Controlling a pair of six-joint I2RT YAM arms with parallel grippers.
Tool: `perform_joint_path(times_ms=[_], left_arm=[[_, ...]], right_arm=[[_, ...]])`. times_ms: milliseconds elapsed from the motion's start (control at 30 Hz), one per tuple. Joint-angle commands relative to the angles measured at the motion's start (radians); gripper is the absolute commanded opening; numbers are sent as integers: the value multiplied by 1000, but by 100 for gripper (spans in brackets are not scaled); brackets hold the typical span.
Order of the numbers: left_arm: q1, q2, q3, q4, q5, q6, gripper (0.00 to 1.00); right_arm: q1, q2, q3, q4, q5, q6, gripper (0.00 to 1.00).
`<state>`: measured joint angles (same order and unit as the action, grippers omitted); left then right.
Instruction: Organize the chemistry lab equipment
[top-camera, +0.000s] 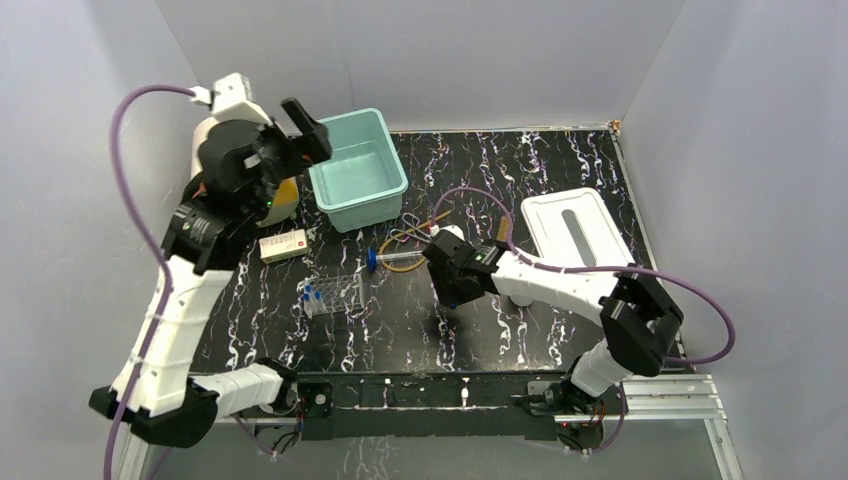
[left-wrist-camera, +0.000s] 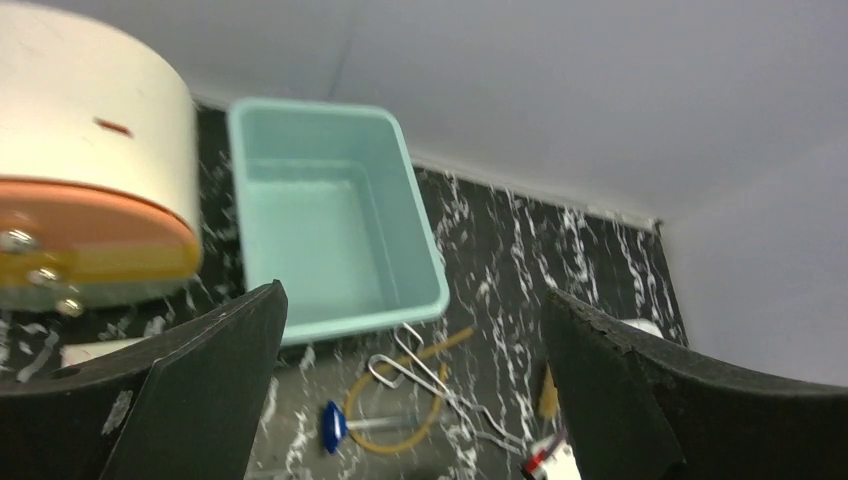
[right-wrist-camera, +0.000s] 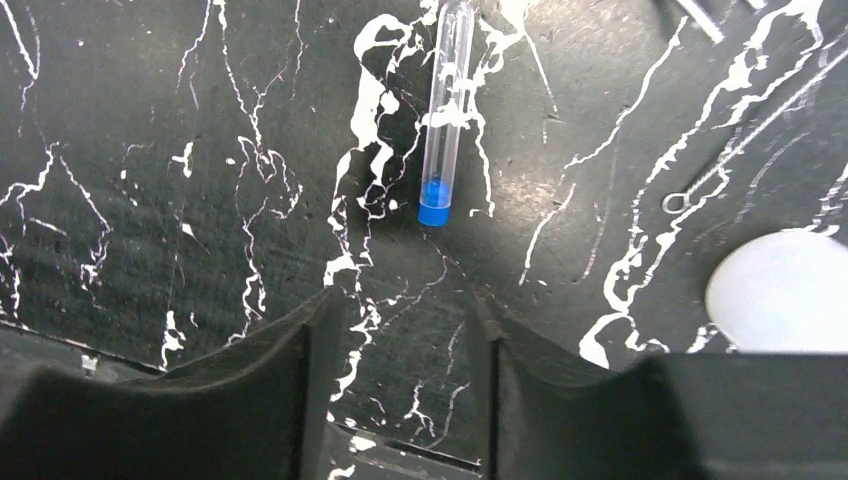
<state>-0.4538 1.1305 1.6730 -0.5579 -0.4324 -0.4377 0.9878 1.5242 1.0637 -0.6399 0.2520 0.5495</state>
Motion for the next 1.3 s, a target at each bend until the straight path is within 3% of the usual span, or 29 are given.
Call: perform_joint_path(times_ms=[0, 267, 867, 1067, 1200, 1267], left_arm=[[-3, 22, -65, -25, 145, -170, 98], [-2, 12, -207, -20, 165, -251, 98], [-2, 70, -235, -53, 159, -312, 98], [-2, 27, -310, -108, 179, -353, 98], [-2, -11, -393, -105, 213, -374, 98], [-1, -12, -416, -106, 240, -384, 98]], right_arm=[[-21, 32, -15, 95, -30, 21, 51], [-77, 118, 0, 137, -20, -64, 50], [-89, 186, -25, 220, -104, -180, 37], [-105, 209, -7, 177, -50, -186, 36], [-104, 216, -4, 170, -10, -198, 21], [-104, 210, -1, 173, -1, -206, 19]])
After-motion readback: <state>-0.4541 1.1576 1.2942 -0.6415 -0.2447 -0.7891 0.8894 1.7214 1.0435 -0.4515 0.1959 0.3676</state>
